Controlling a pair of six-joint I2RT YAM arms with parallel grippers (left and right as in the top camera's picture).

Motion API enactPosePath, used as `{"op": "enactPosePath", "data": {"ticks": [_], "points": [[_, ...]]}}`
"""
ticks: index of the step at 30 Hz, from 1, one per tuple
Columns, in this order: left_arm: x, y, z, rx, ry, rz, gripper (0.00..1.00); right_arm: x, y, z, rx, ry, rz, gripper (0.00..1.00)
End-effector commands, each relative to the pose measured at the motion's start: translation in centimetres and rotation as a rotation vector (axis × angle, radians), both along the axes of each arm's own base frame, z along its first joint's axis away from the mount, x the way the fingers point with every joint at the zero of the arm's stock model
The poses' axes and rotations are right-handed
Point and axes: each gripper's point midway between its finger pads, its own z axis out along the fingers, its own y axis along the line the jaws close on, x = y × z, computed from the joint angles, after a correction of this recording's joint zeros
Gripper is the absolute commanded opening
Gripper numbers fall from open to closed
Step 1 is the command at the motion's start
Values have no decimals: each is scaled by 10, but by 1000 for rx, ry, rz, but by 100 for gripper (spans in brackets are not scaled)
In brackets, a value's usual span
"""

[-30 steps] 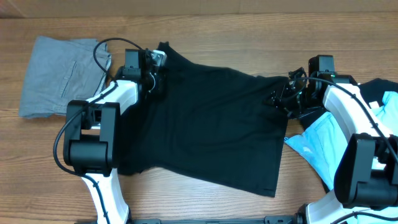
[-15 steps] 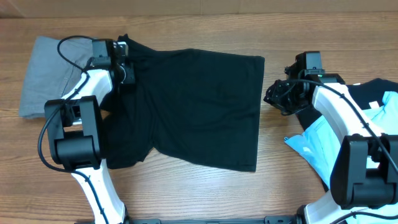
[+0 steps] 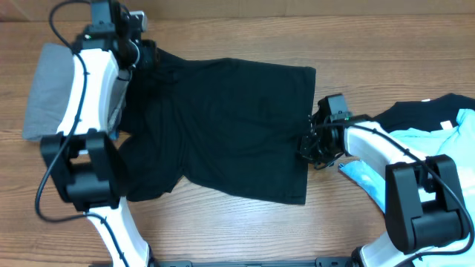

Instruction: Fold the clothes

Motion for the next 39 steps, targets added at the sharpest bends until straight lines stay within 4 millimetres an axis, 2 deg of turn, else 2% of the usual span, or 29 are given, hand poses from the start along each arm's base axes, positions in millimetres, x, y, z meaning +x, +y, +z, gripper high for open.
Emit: {"op": "enactPosePath", "data": {"ticks": [1, 4, 7, 8, 12, 15, 20, 22, 24, 28, 32, 35, 38, 39], "points": [[-21, -11, 99, -4, -151, -43, 54, -20, -51, -27, -255, 90, -212, 4], [-49, -13, 125, -1, -142, -45, 56, -39, -101, -27, -452, 179, -430, 4], [-76, -13, 134, 6, -99, -37, 58, -51, -123, -25, -471, 247, -498, 4], [-94, -14, 133, 0, -49, -37, 59, -55, -133, -22, -465, 275, -511, 4], [-124, -16, 114, -13, 98, -36, 57, -47, -133, -17, -418, 253, -395, 5], [-147, -18, 95, -26, 225, -36, 54, -43, -133, -10, -413, 249, -374, 6], [-191, -22, 52, -51, 467, -35, 50, -32, -129, 7, -382, 198, -323, 7], [-213, -24, 20, -66, 591, -34, 48, -26, -122, 21, -340, 161, -305, 8], [-226, -27, -6, -88, 662, -26, 46, -21, -114, 36, -289, 121, -281, 9], [-248, -42, -57, -174, 745, -36, 45, -17, -98, 61, -187, 48, -235, 14], [-271, -45, -105, -194, 796, 5, 43, -18, -90, 75, -137, 15, -233, 16], [-283, -45, -137, -194, 789, 27, 36, -16, -88, 76, -128, 7, -232, 18], [-298, -45, -160, -191, 804, 65, 22, -8, -89, 77, -126, -26, -238, 19], [-305, -42, -165, -176, 819, 81, 17, 0, -89, 79, -123, -59, -242, 19]]}}
